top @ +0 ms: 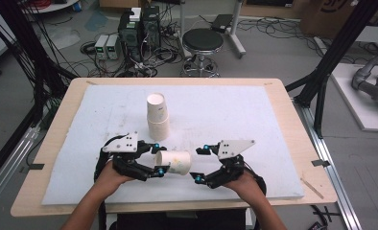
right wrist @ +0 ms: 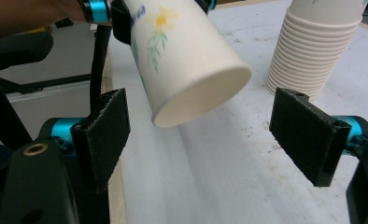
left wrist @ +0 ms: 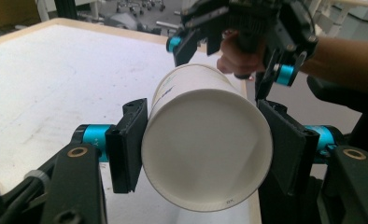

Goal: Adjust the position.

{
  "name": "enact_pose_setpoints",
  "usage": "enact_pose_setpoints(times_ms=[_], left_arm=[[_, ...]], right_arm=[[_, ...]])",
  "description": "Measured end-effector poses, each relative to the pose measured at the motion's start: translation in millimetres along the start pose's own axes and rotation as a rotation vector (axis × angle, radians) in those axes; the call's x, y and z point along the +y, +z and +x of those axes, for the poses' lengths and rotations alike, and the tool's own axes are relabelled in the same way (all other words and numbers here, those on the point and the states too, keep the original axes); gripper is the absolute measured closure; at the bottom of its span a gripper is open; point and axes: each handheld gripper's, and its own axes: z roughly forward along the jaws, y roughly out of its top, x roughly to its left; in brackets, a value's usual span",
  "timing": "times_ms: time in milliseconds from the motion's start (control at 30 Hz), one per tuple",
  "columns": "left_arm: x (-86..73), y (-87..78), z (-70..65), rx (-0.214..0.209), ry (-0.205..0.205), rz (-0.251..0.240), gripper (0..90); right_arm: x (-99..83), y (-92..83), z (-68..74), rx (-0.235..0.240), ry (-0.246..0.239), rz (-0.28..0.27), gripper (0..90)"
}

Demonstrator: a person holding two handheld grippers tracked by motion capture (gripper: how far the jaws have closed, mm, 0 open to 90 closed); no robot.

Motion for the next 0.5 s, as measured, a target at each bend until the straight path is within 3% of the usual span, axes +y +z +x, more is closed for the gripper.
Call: enact_pose_setpoints(times_ms=[500], left_arm=[[2.9,-3.8,-3.5,-0.015,0.007,-0.053,36.3]], right_arm=[[-9.6,3.8,-1.2,0.019,0.005,-0.001,20.7]])
